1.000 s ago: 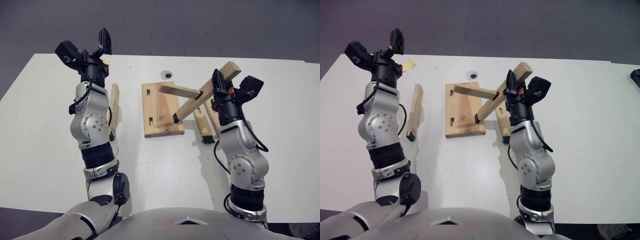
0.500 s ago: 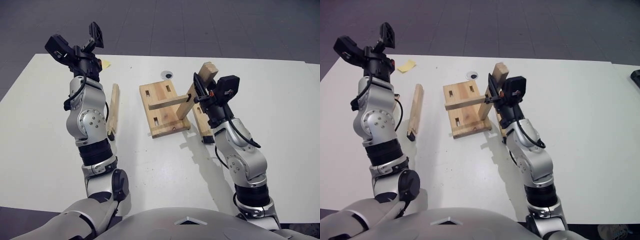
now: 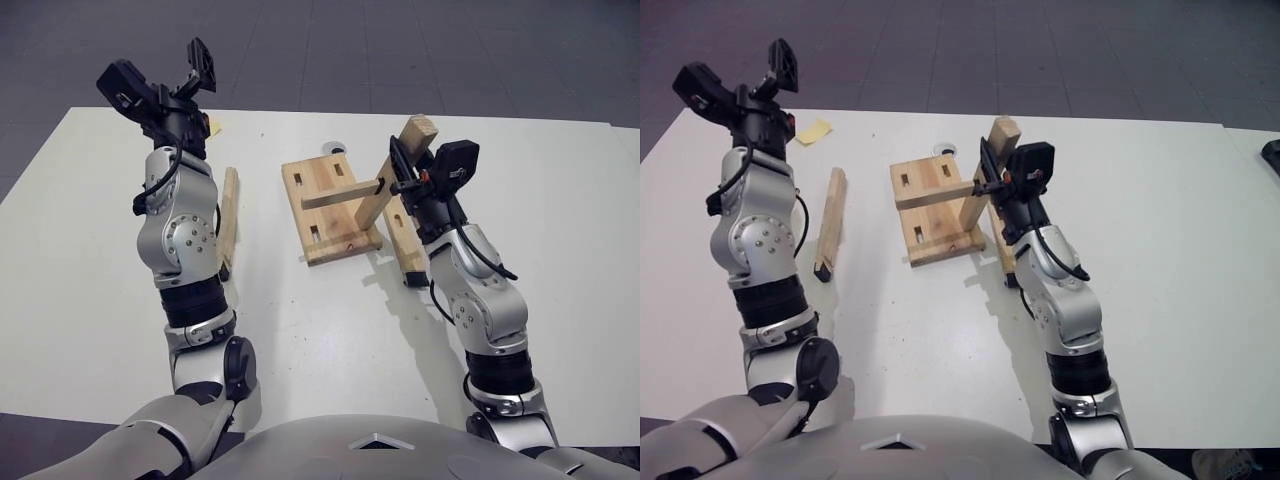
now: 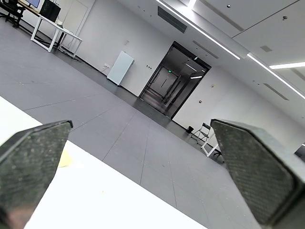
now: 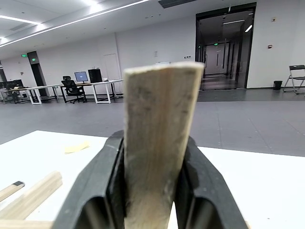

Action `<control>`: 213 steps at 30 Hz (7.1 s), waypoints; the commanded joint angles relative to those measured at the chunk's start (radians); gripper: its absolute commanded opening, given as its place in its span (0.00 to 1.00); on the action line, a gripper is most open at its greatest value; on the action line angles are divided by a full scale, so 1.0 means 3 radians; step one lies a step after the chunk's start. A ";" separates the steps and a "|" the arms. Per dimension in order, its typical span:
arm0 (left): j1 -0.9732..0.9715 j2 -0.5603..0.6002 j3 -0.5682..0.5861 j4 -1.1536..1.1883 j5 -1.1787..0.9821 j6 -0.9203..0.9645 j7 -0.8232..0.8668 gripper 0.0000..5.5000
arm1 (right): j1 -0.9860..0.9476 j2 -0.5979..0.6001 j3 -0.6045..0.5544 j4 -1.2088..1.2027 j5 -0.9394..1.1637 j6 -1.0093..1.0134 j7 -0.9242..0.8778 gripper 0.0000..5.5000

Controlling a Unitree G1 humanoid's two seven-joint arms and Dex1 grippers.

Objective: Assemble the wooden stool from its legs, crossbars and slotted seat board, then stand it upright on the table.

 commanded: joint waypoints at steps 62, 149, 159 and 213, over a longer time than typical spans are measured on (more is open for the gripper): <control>0.0279 -0.0060 -0.0541 0.0077 0.0866 -0.0334 -0.0301 0.98 | 0.0787 -0.0872 -0.0603 0.0426 -0.0582 0.1178 0.0788 0.98; -0.0455 0.0226 -0.0331 -0.0189 -0.2799 0.1358 -0.0606 0.36 | 0.0136 -0.1305 -0.0448 -0.0860 -0.0343 -0.0060 0.1787 0.37; -0.0405 0.0202 -0.0366 -0.0190 -0.2656 0.1205 -0.0662 0.21 | 0.0122 -0.1264 -0.0429 -0.0764 -0.0366 -0.0070 0.1745 0.37; 0.1316 0.0495 -0.0297 -0.1230 -0.0336 0.0288 -0.0496 0.18 | 0.0093 -0.0313 0.0092 0.0387 -0.1484 -0.0198 0.0426 0.98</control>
